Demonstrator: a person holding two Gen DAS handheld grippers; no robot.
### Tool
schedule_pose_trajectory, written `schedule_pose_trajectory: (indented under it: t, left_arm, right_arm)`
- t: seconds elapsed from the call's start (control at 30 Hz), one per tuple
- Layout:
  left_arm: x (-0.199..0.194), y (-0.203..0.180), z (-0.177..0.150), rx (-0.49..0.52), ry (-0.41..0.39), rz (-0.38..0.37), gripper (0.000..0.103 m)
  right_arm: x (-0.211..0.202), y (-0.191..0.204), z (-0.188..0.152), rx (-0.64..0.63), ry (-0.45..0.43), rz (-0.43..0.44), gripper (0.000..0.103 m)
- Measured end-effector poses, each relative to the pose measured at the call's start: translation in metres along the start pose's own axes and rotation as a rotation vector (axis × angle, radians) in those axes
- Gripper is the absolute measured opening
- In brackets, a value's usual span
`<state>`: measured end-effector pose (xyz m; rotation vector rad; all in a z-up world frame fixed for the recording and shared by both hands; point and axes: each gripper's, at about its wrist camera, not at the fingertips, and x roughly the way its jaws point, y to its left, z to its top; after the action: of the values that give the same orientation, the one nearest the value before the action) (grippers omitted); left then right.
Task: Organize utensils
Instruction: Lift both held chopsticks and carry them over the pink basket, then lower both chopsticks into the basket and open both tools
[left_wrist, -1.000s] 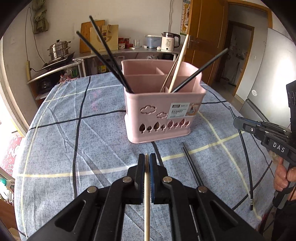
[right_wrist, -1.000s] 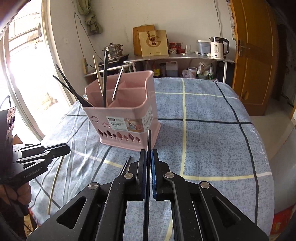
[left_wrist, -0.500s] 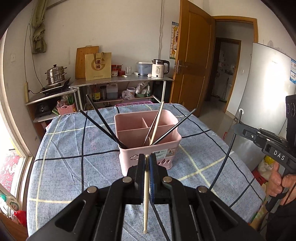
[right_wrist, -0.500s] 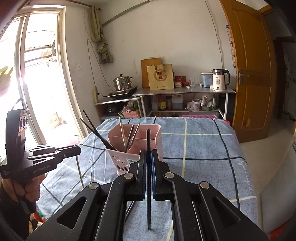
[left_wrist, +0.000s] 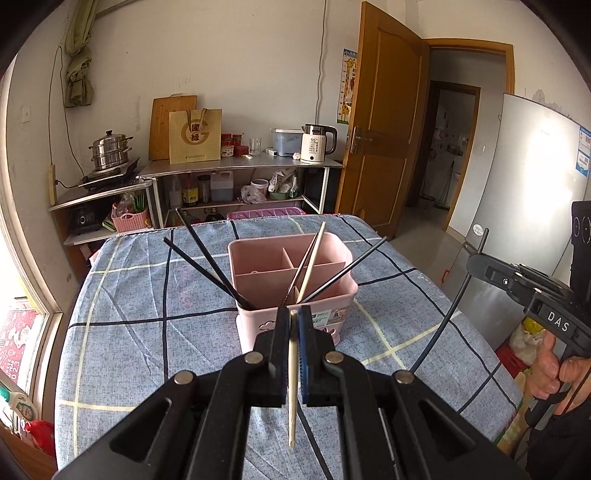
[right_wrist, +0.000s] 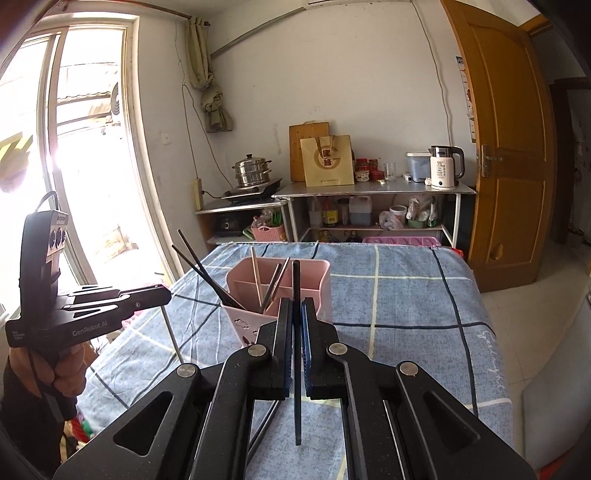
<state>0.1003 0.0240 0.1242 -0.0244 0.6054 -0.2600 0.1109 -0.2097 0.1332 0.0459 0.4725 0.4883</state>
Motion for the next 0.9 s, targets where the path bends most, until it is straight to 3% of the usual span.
schedule_pose_trajectory:
  t: [0.4,0.9]
  left_arm:
    - [-0.006,0.005,0.054,-0.007,-0.046,-0.028,0.005]
    - [0.009,0.038,0.127,-0.067,-0.151,-0.048,0.005]
  right_arm:
    - [0.002,0.023,0.047,-0.056,-0.09,0.06,0.004]
    - [0.043,0.039,0.102,-0.023,-0.182,0.131,0.004]
